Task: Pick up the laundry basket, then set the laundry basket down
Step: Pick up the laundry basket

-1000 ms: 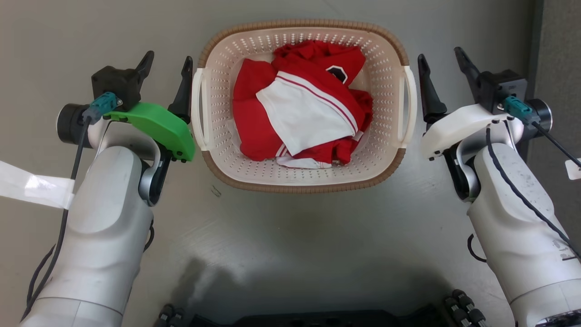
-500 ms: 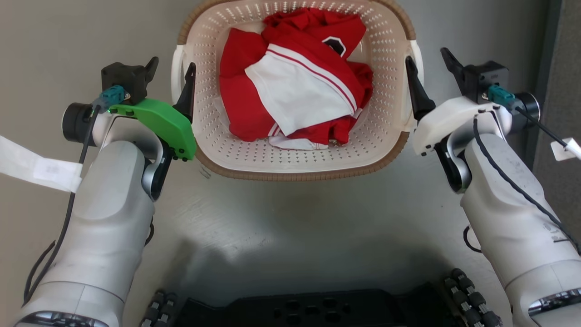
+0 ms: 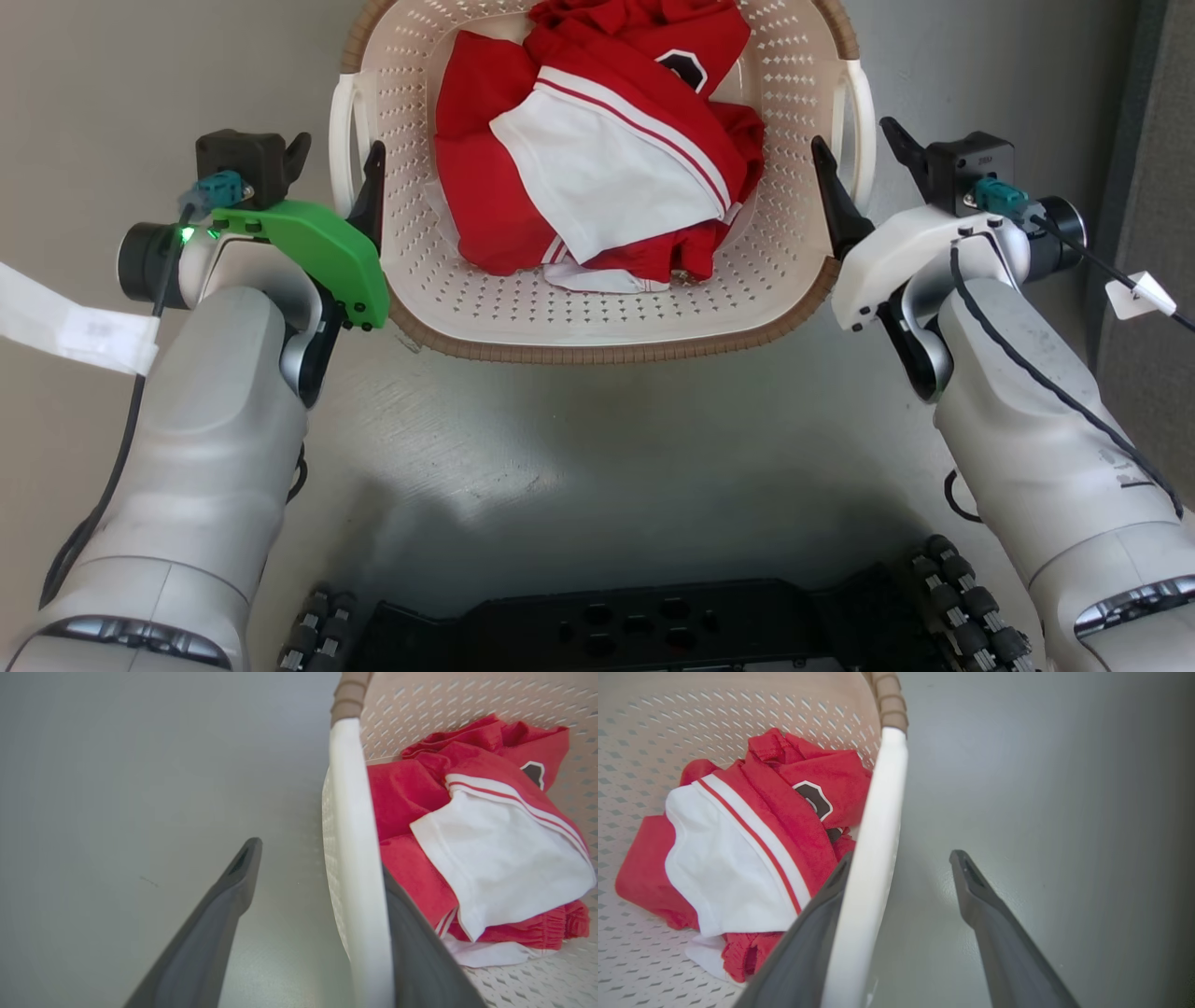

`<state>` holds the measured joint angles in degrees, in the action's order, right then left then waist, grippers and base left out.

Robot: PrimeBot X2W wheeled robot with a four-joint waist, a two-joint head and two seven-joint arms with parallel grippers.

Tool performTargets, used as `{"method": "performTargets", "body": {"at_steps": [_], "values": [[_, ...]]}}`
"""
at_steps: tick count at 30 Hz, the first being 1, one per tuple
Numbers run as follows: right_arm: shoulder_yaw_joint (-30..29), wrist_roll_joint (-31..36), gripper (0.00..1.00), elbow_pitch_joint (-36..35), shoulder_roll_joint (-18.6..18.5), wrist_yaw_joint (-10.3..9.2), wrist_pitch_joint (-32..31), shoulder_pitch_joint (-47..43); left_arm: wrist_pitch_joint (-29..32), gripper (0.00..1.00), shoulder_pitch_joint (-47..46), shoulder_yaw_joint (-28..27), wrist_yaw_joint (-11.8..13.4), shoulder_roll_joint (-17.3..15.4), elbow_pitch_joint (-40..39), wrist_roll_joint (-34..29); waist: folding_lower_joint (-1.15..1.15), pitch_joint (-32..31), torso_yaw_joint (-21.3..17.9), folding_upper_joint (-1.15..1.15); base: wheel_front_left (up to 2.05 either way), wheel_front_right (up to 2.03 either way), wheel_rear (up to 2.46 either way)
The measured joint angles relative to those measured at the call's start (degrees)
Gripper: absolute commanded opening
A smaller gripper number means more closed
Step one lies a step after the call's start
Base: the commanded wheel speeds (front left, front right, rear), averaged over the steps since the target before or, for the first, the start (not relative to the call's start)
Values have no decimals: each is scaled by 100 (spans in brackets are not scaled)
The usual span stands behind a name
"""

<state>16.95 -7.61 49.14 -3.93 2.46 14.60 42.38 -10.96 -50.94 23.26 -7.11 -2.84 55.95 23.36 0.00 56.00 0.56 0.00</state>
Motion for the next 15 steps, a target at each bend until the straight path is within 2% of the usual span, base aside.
{"method": "performTargets", "body": {"at_steps": [2,3,4,5,7,9,15], "values": [[11,-4,100,43,2,7,-1,57,16,100,-67,25,-1,1,101,16,0,10,-1,0,0,0,0],[13,-14,0,57,4,7,0,85,32,97,-97,45,-1,7,126,16,0,14,-2,0,0,0,0],[16,-31,0,76,7,12,-1,112,32,73,-121,55,-1,9,153,22,0,16,-4,0,0,0,0],[16,-31,0,76,7,12,-1,112,32,3,-121,55,-1,9,153,22,0,16,-4,0,0,0,0],[66,-62,0,97,100,94,0,178,34,0,-195,127,-53,58,245,51,0,25,-10,0,0,0,0],[58,-126,0,111,119,92,-1,252,32,0,-212,196,-67,172,263,67,0,30,-16,0,0,0,0],[66,-216,0,192,129,101,-1,291,32,0,-311,297,-66,180,327,172,0,29,-39,0,0,0,0]]}}
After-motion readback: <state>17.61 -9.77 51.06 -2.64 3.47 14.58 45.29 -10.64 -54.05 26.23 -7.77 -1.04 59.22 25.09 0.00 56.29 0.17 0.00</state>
